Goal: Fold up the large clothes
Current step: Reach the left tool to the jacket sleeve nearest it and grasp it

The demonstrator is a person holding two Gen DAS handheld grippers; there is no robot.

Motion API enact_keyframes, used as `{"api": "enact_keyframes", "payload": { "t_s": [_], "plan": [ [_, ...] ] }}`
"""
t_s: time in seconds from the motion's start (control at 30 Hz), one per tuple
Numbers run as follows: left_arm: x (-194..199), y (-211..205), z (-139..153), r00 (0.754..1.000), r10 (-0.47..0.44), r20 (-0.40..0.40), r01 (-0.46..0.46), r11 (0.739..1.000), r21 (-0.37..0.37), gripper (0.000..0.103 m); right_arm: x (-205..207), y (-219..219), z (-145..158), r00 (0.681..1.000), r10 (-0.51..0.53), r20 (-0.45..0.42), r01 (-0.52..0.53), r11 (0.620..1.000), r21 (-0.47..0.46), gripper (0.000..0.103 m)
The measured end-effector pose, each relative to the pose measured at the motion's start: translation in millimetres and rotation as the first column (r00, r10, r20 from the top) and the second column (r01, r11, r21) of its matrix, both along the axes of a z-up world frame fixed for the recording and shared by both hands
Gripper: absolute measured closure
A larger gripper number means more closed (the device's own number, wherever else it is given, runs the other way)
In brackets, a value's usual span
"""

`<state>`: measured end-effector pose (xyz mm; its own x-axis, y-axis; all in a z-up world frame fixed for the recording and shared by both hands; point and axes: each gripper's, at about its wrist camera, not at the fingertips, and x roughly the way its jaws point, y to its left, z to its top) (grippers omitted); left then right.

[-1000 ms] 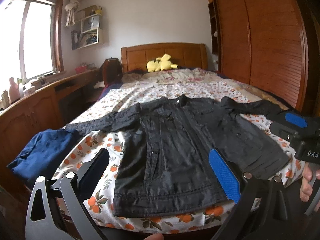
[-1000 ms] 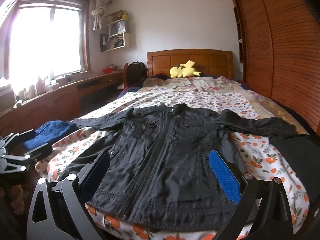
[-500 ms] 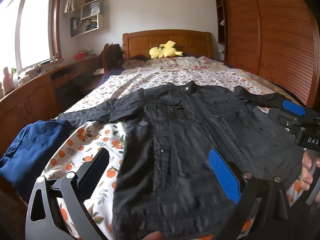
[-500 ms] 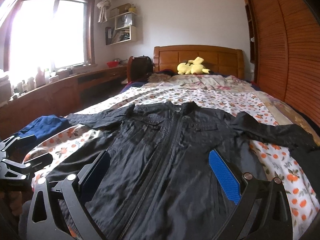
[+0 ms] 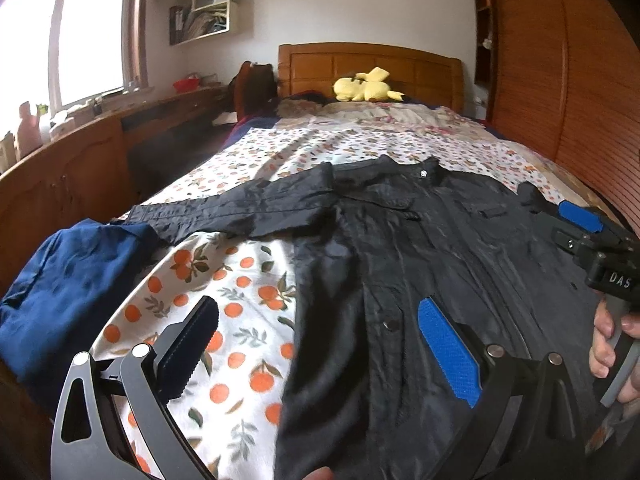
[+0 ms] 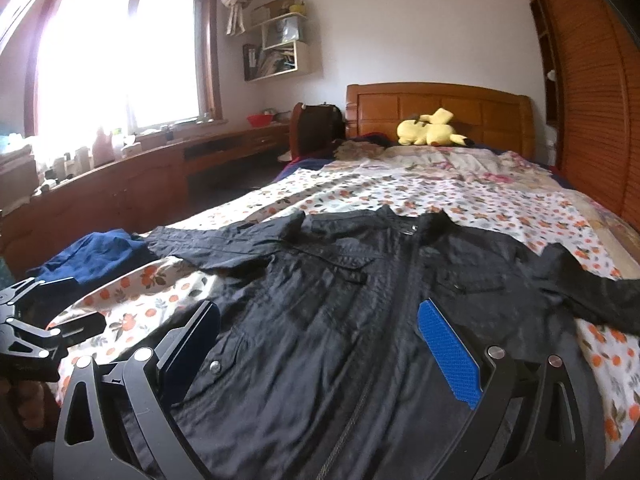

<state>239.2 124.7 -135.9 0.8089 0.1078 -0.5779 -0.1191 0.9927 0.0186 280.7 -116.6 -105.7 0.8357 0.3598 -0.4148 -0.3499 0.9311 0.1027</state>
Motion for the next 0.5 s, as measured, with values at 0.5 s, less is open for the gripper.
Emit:
{"api": "enact_keyframes", "payload": {
  "t_s": [0.5],
  "plan": [
    [103,56,-17,0.999,0.001,-0.054,-0.006,0.995,-0.096,0.022,49,4,-49,0.996,-0.016,-0.084,0.013,0.999,-0.037,0.007]
  ]
}}
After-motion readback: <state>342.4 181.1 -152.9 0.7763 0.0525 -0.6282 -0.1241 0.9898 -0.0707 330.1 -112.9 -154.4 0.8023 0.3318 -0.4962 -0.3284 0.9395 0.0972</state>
